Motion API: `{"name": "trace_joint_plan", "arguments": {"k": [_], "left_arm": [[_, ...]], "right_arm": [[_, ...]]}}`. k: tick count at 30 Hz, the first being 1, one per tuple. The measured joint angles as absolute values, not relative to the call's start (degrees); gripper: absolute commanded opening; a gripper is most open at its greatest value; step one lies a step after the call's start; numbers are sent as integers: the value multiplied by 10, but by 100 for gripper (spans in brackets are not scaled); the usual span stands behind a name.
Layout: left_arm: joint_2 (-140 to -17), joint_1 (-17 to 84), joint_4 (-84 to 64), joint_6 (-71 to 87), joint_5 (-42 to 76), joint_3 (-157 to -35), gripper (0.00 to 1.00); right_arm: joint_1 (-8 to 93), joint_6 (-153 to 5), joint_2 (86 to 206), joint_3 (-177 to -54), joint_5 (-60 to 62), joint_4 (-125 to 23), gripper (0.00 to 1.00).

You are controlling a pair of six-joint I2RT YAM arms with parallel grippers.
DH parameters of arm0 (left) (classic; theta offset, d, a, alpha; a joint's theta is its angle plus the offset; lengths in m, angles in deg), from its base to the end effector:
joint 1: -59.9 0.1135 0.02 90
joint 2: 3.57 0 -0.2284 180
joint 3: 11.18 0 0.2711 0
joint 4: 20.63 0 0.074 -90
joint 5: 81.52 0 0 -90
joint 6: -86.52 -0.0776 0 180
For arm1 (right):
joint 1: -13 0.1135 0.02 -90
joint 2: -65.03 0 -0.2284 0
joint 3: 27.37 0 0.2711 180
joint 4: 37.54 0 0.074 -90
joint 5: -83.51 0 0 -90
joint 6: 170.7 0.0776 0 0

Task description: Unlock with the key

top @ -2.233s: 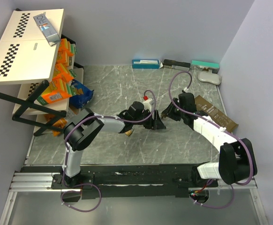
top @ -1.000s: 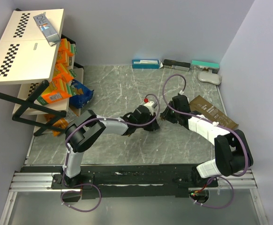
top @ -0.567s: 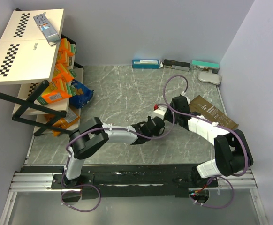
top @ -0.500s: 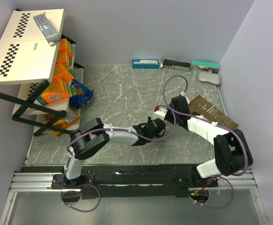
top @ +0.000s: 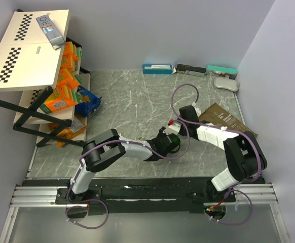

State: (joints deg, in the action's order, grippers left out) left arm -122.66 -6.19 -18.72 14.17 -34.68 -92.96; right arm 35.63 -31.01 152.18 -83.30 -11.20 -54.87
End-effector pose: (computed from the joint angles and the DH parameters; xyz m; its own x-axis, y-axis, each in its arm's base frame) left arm 0.2300 -0.3879 0.0662 -0.3813 0.3143 -0.8694 0.3531 0.9186 0.1773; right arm 0.3169 0.1252 0.0877 -0.7017 0.5308 -0.4752 0.3119 0.8286 0.4650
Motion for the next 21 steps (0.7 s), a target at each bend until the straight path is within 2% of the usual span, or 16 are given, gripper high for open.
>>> {"name": "trace_joint_plan", "arguments": {"k": [3,6,9,21], "left_arm": [[-1225,-62,-196,137,-365,-921,62],[-1217,-61,-214,132,-375,-902,73],[-1192,-62,-227,122,-375,-866,79],[-1036,-65,-219,141,-355,-728,84]], "right_arm": [[364,-306,1528,-837,-127,-551,0],[371,-306,1534,-843,-145,-556,0],[381,-303,1541,-845,-154,-558,0],[393,-293,1561,-844,-178,-577,0]]}}
